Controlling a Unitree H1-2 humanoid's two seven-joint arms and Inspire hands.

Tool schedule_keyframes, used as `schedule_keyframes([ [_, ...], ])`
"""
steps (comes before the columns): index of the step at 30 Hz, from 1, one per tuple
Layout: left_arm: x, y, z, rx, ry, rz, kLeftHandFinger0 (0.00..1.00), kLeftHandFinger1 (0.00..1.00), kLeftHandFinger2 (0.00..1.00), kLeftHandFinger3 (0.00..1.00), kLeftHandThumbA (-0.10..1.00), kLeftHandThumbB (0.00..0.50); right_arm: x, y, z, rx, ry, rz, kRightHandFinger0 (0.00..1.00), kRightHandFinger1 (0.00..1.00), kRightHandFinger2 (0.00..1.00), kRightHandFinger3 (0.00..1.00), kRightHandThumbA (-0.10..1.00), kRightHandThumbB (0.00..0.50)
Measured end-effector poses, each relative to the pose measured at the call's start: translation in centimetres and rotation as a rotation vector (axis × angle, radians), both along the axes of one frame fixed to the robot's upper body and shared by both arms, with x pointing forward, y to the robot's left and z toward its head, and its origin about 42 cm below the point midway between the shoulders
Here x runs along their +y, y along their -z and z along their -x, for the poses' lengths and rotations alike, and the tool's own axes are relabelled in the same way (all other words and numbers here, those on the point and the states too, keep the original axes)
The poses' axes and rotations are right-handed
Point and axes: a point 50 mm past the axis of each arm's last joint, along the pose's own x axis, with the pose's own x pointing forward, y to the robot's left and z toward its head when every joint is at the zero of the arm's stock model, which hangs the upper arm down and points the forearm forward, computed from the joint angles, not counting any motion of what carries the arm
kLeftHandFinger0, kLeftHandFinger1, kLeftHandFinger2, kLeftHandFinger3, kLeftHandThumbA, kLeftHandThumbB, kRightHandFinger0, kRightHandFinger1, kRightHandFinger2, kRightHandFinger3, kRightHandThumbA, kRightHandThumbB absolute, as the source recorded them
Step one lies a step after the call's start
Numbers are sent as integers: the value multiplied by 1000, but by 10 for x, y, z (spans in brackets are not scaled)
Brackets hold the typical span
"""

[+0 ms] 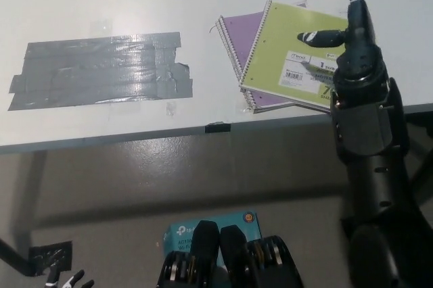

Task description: The robot uses its right hand to align two notebooks stacked together until they are fully overlapped

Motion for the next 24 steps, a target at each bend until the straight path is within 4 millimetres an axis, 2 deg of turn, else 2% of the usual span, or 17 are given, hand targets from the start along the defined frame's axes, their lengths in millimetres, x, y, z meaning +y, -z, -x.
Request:
schedule_keyframes([
  [3, -2, 0, 0, -5, 20, -1, 930, 1000, 1000, 1000, 1000, 426, 6, 8, 2, -8, 16, 24, 1000, 1000, 1000, 1000, 1000, 162],
  [8, -3, -1, -1, -19, 37, 7, 892, 1000, 1000, 1000, 1000, 499, 22, 20, 8, -35, -21, 101, 1000, 1000, 1000, 1000, 1000, 184],
  [11, -4, -1, -1, -25, 44, 10, 917, 1000, 1000, 1000, 1000, 500, 27, 36, 13, -19, -52, 155, 1000, 1000, 1000, 1000, 1000, 265],
  [13, -4, -2, -1, -30, 47, 12, 940, 1000, 1000, 1000, 1000, 500, 24, 46, 17, 0, -62, 192, 1000, 1000, 1000, 1000, 1000, 281],
  [14, -4, -2, -1, -31, 49, 14, 926, 1000, 1000, 1000, 1000, 500, 22, 51, 18, 9, -67, 212, 1000, 1000, 1000, 1000, 1000, 266],
  [21, -5, -3, -2, -52, 57, 19, 864, 997, 1000, 1000, 1000, 500, -6, 81, 27, 67, -80, 327, 1000, 1000, 1000, 1000, 1000, 264],
  [22, -5, -3, -2, -54, 57, 18, 922, 1000, 1000, 1000, 1000, 500, -10, 84, 29, 76, -81, 338, 1000, 1000, 1000, 1000, 1000, 271],
  [24, -6, -3, -2, -57, 58, 18, 953, 1000, 1000, 1000, 1000, 500, -16, 91, 31, 93, -81, 346, 1000, 1000, 1000, 1000, 1000, 274],
])
